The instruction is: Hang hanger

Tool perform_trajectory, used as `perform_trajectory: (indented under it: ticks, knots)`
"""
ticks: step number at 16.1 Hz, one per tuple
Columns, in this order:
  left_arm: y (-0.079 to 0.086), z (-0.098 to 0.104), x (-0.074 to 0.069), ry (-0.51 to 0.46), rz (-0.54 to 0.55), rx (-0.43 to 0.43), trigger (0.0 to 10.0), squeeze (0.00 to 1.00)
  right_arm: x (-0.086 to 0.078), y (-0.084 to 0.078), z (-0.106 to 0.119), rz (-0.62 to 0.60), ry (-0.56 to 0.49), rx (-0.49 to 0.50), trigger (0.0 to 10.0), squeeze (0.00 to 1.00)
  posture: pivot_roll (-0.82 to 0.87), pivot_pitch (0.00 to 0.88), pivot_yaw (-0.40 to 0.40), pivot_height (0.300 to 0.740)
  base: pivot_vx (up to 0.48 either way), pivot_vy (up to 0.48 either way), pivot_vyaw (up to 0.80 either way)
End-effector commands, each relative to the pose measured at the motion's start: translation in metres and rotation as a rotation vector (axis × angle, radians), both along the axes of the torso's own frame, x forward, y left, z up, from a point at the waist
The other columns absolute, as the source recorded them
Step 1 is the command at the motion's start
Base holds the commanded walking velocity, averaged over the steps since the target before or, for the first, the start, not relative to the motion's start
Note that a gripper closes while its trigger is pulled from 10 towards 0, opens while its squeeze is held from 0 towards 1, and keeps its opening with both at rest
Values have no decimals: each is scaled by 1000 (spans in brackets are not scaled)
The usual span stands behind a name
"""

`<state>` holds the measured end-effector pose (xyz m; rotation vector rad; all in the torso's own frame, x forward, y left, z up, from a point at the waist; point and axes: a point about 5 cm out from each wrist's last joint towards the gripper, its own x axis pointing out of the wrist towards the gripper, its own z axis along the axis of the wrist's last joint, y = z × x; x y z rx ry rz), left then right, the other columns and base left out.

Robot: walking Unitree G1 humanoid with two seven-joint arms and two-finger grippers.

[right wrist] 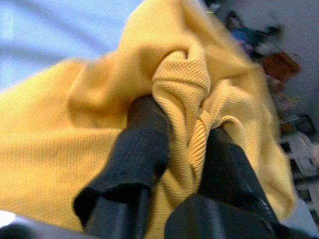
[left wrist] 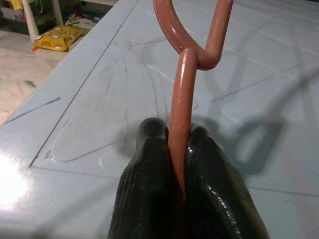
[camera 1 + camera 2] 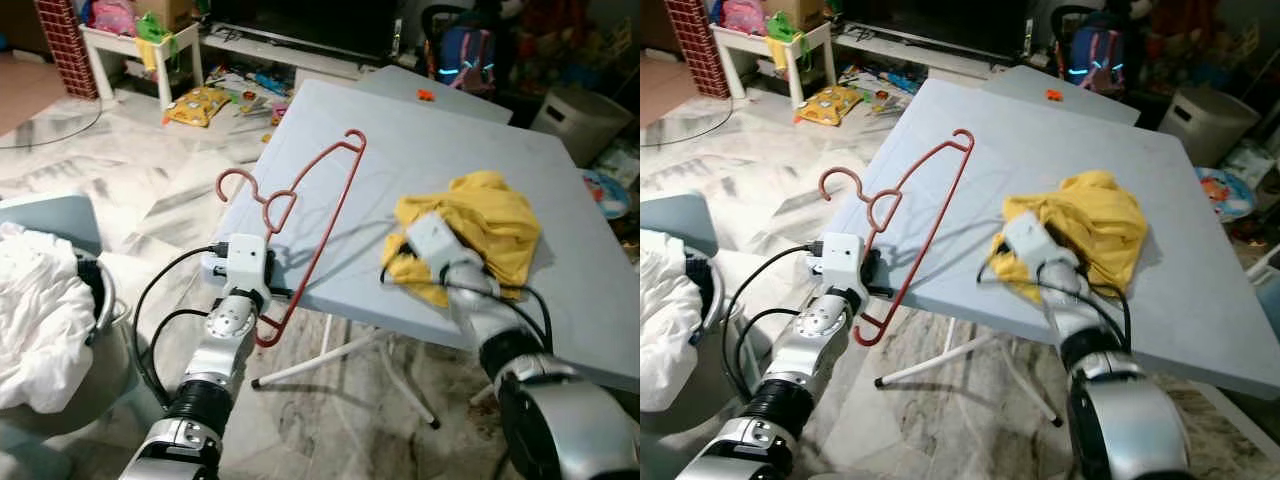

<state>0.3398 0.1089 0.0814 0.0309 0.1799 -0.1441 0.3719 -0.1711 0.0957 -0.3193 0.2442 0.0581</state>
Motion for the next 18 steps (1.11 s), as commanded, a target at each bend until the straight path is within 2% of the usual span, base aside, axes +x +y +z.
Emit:
perform_trajectory:
  ticks: [1, 4, 5, 6, 7, 9, 10, 11, 12, 14, 17, 18]
  knots:
    - [-3, -14, -7, 64, -9, 22, 10000, 0, -8, -1, -14, 37, 57, -18, 10000, 1000, 224, 0, -158, 740, 0, 0, 0]
    - [-3, -15, -7, 65, -10, 23, 10000, 0, -14, -9, -21, 22, 65, -2, 10000, 1000, 224, 0, -158, 740, 0, 0, 0]
    - [-3, -15, -7, 66, -10, 24, 10000, 0, -14, -17, -17, 0, 41, 20, 10000, 1000, 225, 0, -159, 740, 0, 0, 0]
    - [-3, -16, -7, 70, -9, 25, 10000, 0, -13, -24, -7, -23, -30, 107, 10000, 1000, 223, 0, -157, 740, 0, 0, 0]
    - [-3, -16, -7, 71, -10, 25, 10000, 0, -12, -26, -3, -20, -59, 143, 10000, 1000, 223, 0, -158, 740, 0, 0, 0]
    - [-3, -16, -7, 72, -11, 27, 10000, 0, -12, -29, 5, 6, -112, 166, 10000, 1000, 222, 0, -157, 740, 0, 0, 0]
    - [-2, -16, -7, 69, -12, 32, 10000, 0, -16, -31, 12, 81, -156, 190, 10000, 1000, 220, 0, -154, 740, 0, 0, 0]
    - [-2, -16, -7, 69, -12, 32, 10000, 0, -16, -31, 12, 81, -156, 190, 10000, 1000, 220, 0, -154, 740, 0, 0, 0]
    - [-1, -15, -6, 65, -14, 36, 10000, 0, -23, -35, 17, 184, -168, 190, 10000, 1000, 218, 0, -151, 740, 0, 0, 0]
    - [-1, -14, -5, 63, -15, 38, 10000, 0, -31, -41, 19, 279, -158, 182, 10000, 1000, 218, 0, -150, 740, 0, 0, 0]
    - [0, -13, -4, 58, -16, 41, 10000, 0, -55, -51, 20, 460, -92, 239, 10000, 1000, 224, 0, -149, 740, 0, 0, 0]
    - [1, -13, -4, 56, -15, 41, 10000, 0, -70, -53, 16, 553, -23, 268, 10000, 1000, 228, 0, -148, 740, 0, 0, 0]
